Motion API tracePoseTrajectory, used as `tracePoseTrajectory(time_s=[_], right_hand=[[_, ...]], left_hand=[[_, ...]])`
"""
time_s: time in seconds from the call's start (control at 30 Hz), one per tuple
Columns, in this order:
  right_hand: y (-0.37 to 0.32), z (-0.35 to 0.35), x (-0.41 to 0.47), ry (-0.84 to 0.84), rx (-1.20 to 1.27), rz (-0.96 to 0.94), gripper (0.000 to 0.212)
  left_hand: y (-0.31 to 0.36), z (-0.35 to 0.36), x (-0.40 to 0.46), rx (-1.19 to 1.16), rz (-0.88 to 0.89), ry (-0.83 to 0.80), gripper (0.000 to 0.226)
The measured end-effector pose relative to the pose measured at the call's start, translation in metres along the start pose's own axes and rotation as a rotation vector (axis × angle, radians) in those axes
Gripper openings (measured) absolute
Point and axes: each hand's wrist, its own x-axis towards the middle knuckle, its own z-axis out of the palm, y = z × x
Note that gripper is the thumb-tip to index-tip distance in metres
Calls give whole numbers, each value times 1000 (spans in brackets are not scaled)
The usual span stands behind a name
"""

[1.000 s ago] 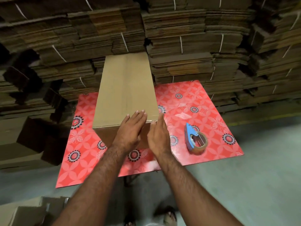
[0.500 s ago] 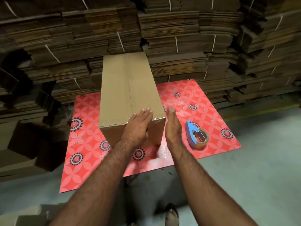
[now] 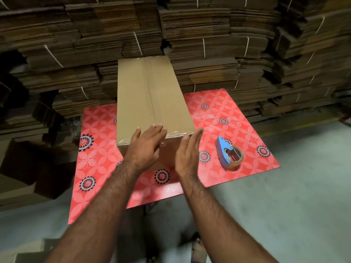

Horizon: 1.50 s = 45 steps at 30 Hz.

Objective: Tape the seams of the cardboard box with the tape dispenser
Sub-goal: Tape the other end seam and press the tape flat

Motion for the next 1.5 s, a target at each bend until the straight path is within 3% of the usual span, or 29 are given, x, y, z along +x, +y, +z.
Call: tracePoseTrajectory(time_s=[0.1,0.2,0.33,0.43,0.63,0.7,0.8,0.87,0.97,1.03,1.1,1.23,1.37,1.5], right_hand=[[-9,20,-6,65,33,25,75],[-12,34,-12,136,66,40,70],[-7,47,-35,134,-81,9,71],[0,42,-50,21,-180,-15,84],[-23,40,-30,114,-200,34,91],[-25,55,-34,57,-230,75,101],[-12,63,-55,-155,-382,57,122],[-5,54,-72,-232,-509,-16,115],[-14,32,-73,-3,-545,-247,88],[-18,22,-49,50,-622,-383,76],[-22,19,-25,-30,-777,-541,65],[-9,13,-4,-196,-979,-737,57],[0,-24,19,-218,-1063,-741,66],[-11,0,9,-252,-1044,-759,64]], left_hand=[[-10,-4,-3,-26,-9,-108,82],[-16,-15,3,-164,-8,-217,82],[-16,-29,9,-226,-13,-335,85],[-18,-30,8,-277,-13,-356,82],[-17,-28,7,-280,-9,-339,83],[-17,-29,9,-266,-28,-353,86],[-18,-32,12,-248,-31,-347,87],[-18,-31,10,-257,-14,-336,84],[-21,-22,7,-272,0,-235,71],[-21,-11,-1,-255,6,-42,59],[-21,2,-10,-184,22,147,44],[-25,14,-16,-35,68,240,38],[-31,12,-24,15,31,317,33],[-27,12,-23,47,23,343,35]])
